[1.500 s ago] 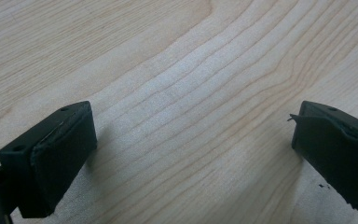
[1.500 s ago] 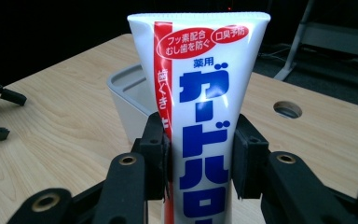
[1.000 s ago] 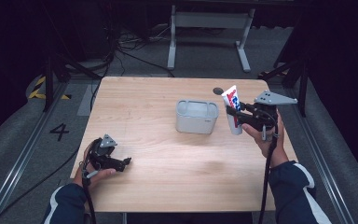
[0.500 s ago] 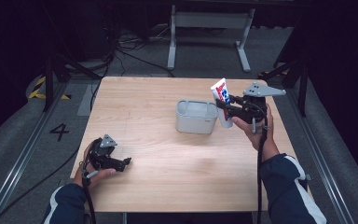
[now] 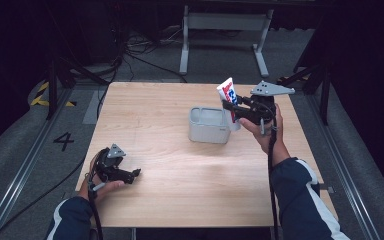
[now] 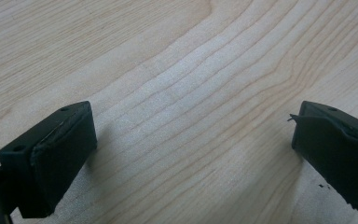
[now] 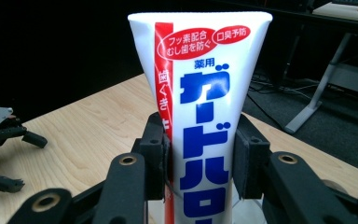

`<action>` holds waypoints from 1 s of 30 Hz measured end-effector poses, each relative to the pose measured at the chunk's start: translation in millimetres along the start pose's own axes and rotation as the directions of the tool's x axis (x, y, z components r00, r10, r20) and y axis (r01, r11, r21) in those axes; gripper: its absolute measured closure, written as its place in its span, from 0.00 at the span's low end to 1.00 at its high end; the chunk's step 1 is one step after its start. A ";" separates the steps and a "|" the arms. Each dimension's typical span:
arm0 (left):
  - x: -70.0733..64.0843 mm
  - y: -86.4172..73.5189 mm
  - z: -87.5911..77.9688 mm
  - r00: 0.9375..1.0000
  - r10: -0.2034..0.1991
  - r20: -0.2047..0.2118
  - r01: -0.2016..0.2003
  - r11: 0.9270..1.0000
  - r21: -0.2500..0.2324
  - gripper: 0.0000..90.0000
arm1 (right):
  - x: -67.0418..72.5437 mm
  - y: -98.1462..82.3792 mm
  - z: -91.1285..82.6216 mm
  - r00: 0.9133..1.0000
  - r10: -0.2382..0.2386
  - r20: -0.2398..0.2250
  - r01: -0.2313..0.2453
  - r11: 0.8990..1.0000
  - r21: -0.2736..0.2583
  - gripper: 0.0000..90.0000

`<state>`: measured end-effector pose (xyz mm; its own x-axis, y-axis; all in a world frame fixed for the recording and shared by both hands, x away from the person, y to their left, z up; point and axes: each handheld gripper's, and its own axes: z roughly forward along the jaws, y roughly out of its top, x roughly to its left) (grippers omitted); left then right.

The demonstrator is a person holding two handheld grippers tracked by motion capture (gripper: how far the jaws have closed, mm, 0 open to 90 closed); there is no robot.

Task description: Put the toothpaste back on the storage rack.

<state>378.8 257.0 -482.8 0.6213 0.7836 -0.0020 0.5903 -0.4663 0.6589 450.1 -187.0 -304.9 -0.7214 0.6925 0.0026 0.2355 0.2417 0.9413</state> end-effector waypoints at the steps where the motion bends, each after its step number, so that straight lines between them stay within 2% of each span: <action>1: 0.0 0.0 0.0 1.000 0.000 0.000 0.000 1.000 0.000 0.00 | 0.0 0.9 1.5 1.000 0.000 -0.001 0.000 1.000 0.001 0.70; 19: -0.1 0.0 0.5 1.000 -0.001 0.000 0.001 1.000 -0.004 0.00 | 2.1 6.3 37.7 1.000 -0.011 -0.028 0.011 1.000 0.020 0.70; 30: 0.1 0.1 0.3 1.000 0.000 0.002 0.000 1.000 -0.002 0.00 | -3.2 12.1 55.0 1.000 -0.008 -0.030 0.009 1.000 0.015 0.70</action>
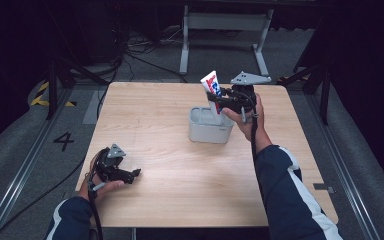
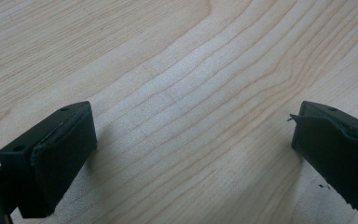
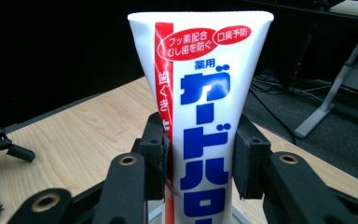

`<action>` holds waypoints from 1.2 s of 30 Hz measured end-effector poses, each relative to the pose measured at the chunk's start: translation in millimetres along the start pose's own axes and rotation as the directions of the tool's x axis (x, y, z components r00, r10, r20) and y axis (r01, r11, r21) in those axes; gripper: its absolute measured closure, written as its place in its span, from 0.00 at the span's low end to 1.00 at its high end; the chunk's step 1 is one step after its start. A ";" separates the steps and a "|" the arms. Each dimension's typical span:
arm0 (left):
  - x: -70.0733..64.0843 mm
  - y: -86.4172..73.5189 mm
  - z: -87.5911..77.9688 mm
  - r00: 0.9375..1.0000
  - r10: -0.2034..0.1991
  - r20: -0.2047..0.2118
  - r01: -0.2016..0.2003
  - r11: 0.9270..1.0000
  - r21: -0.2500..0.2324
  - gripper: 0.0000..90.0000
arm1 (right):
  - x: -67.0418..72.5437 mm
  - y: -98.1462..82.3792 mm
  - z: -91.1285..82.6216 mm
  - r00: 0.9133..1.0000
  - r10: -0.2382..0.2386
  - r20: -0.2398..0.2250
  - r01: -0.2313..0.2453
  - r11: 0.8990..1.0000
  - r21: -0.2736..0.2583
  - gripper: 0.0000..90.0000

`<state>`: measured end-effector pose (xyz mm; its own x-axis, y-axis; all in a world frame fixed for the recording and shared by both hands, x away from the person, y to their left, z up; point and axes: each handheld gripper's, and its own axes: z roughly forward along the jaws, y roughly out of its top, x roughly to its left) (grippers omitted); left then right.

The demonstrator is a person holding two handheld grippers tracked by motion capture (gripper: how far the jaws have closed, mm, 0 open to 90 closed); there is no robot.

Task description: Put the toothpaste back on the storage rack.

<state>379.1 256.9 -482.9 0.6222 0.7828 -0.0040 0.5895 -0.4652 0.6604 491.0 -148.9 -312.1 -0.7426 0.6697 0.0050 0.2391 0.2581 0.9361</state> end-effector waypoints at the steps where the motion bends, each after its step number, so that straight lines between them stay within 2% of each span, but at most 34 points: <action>1: 0.1 0.0 0.0 1.000 0.001 0.000 -0.001 1.000 0.000 0.00 | -0.2 0.0 1.8 1.000 0.001 -0.005 -0.001 1.000 0.000 0.70; 22: -0.2 0.0 0.0 1.000 -0.003 0.001 0.003 1.000 -0.001 0.00 | -4.7 -9.0 23.4 1.000 0.001 -0.025 -0.001 1.000 0.021 0.70; 36: -0.1 -0.1 0.3 1.000 -0.002 0.000 0.002 1.000 -0.003 0.00 | -10.7 -21.5 28.0 1.000 0.011 -0.021 -0.010 0.999 0.039 0.69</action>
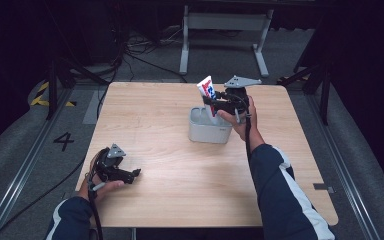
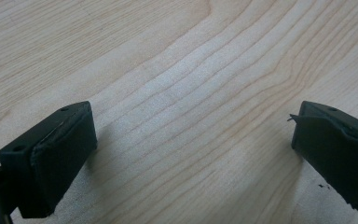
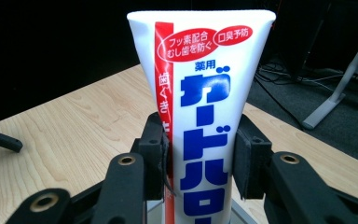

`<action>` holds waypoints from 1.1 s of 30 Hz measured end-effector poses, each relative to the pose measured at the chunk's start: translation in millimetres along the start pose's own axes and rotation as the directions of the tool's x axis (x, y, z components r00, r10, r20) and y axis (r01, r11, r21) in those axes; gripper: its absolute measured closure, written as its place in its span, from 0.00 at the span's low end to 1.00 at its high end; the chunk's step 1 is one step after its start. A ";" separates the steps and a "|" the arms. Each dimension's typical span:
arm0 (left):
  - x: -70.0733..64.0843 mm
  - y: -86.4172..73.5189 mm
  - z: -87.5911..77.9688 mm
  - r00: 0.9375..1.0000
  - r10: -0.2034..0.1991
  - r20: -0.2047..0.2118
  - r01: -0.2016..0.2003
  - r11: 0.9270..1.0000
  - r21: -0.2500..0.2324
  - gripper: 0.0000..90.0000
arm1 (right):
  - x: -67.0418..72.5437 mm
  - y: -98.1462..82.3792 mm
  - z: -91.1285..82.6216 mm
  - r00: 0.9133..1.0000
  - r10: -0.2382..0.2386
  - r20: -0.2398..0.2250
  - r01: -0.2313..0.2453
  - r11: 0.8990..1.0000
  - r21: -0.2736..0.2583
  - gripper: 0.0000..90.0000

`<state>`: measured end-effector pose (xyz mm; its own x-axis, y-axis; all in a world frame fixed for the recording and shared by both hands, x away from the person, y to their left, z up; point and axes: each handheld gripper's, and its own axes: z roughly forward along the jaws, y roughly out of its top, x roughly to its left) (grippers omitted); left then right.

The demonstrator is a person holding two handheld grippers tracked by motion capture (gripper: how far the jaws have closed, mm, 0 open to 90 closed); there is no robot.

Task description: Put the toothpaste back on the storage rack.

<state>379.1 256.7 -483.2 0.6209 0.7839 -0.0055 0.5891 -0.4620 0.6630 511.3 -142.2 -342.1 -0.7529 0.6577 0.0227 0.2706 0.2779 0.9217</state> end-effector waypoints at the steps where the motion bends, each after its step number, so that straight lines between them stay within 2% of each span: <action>1: 0.0 0.0 0.0 1.000 0.000 0.000 0.000 1.000 0.000 0.00 | -0.6 -1.4 0.0 1.000 0.001 -0.001 -0.001 1.000 0.001 0.69; 6: 0.0 0.0 0.0 1.000 0.000 0.000 0.000 1.000 0.000 0.00 | -3.2 -9.1 0.1 1.000 0.007 -0.002 -0.007 1.000 0.015 0.69; 14: 0.0 -0.1 0.1 1.000 0.000 0.000 0.000 1.000 -0.001 0.00 | -5.2 -18.1 -3.4 1.000 -0.008 -0.006 0.008 0.999 0.045 0.68; 33: 0.1 0.0 0.0 1.000 0.003 -0.001 -0.003 1.000 0.001 0.00 | -5.4 -32.7 -9.9 0.999 -0.044 -0.024 0.047 0.989 0.138 0.67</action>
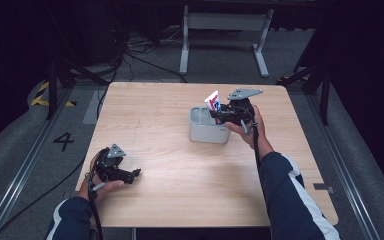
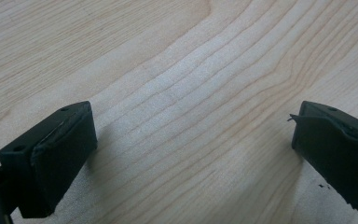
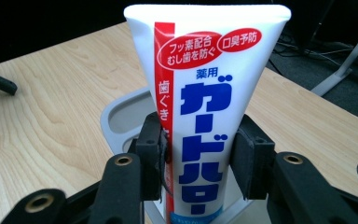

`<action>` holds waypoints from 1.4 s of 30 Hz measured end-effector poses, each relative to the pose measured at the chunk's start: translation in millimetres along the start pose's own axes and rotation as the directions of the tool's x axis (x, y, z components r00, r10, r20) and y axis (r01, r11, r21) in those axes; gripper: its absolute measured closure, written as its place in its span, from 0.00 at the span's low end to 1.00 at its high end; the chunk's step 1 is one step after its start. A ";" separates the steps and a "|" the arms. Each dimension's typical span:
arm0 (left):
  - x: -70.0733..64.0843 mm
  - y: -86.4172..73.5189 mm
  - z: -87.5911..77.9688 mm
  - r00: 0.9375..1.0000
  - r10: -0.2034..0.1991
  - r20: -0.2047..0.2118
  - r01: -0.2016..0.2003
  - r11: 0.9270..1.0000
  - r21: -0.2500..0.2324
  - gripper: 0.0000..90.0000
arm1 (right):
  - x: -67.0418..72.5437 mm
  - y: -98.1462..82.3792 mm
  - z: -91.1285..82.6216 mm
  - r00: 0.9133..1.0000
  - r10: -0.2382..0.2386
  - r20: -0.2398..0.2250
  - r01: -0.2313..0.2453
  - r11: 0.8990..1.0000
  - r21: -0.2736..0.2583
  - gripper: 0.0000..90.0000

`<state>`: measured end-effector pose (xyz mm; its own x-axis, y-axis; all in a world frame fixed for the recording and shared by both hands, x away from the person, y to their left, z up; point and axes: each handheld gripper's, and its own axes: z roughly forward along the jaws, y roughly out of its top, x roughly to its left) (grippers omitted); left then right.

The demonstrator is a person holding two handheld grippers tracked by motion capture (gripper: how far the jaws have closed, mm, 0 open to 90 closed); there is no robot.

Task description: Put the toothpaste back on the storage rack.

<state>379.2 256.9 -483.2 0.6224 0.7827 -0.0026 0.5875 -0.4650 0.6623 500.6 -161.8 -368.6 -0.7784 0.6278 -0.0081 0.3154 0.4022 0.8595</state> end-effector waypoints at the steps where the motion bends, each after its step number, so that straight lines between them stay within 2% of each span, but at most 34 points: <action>1: 0.0 0.0 0.0 1.000 0.000 0.000 0.000 1.000 0.000 0.00 | -0.1 -0.5 -0.2 1.000 -0.002 -0.001 0.002 1.000 0.003 0.67; 15: 0.0 0.0 0.0 1.000 0.000 0.000 0.000 1.000 0.000 0.00 | -0.4 -7.8 -0.5 1.000 -0.024 -0.008 0.024 0.997 0.066 0.66; 25: -0.1 0.0 0.0 1.000 0.000 0.000 0.000 1.000 0.000 0.00 | -0.5 -8.6 -3.2 0.999 -0.024 -0.022 0.025 0.997 0.073 0.65; 39: 0.0 0.0 0.0 1.000 0.000 -0.001 0.000 1.000 0.000 0.00 | 7.3 -7.7 -0.6 0.999 -0.046 -0.029 0.048 0.995 0.085 0.63; 42: 0.0 0.0 -0.1 1.000 0.001 -0.001 -0.001 1.000 0.000 0.00 | 8.9 -7.3 1.0 0.998 -0.047 -0.044 0.051 0.995 0.087 0.63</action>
<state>379.1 256.9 -483.1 0.6225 0.7826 -0.0016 0.5873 -0.4657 0.6620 491.9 -158.5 -375.4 -0.8154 0.5783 -0.0265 0.3213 0.4901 0.8103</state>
